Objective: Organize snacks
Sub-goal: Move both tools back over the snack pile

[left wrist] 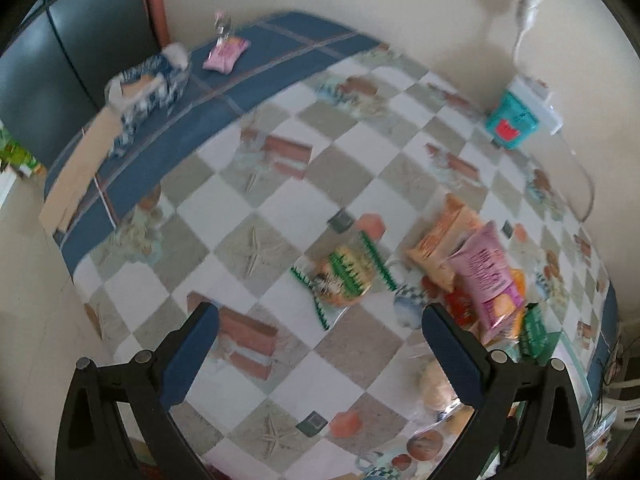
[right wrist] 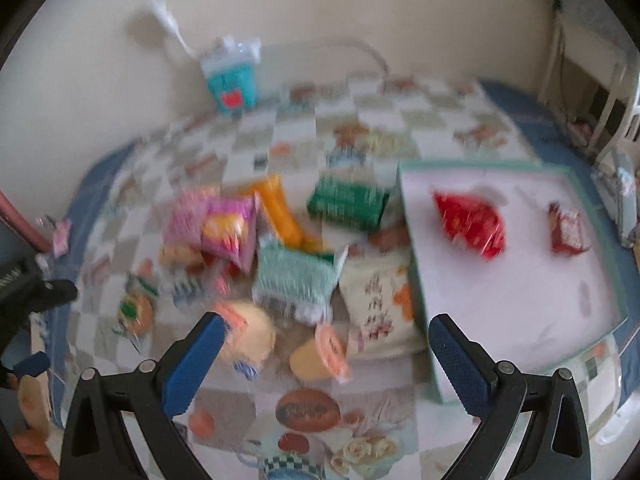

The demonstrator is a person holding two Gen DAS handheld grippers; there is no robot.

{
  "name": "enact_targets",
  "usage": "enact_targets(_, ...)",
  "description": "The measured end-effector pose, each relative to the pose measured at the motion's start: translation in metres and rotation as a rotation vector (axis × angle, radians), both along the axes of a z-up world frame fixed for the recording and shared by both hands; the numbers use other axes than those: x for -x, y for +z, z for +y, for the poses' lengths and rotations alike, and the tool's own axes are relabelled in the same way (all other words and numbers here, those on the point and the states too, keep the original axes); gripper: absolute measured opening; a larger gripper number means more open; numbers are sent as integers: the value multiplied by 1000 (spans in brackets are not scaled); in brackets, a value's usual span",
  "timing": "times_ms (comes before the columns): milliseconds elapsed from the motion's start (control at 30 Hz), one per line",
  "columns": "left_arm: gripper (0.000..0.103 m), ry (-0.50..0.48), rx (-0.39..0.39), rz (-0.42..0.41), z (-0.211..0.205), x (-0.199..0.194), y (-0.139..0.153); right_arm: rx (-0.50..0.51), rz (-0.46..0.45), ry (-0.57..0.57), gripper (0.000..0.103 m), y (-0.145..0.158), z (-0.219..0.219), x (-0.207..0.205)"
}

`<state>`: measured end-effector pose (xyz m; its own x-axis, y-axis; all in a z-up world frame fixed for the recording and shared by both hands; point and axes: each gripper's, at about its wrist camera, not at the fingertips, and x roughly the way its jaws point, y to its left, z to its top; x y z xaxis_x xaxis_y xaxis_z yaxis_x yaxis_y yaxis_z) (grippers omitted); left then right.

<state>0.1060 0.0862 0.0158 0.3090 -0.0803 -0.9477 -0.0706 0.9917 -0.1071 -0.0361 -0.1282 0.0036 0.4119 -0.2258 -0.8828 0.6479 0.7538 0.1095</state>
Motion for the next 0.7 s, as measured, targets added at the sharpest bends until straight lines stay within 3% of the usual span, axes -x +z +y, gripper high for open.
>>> enact_targets(133, 101, -35, 76, 116, -8, -1, -24, -80, 79, -5, 103, -25, -7, -1)
enact_targets(200, 101, -61, 67, 148, -17, 1, -33, -84, 94, 1, 103, -31, -7, 0)
enact_targets(300, 101, -111, 47, 172, -32, 6, -38, -54, 129, 25, 102, -35, -5, -2)
enact_targets(500, 101, -195, 67, 198, -58, 14, -43, -16, 201, 96, 86, -45, 2, -7)
enact_targets(600, 101, -237, 57, 214, -70, 19, -48, 7, 203, 132, 84, -45, 5, -11)
enact_targets(700, 101, -260, 56, 216, -78, 21, -48, 23, 194, 170, 75, -43, 10, -14)
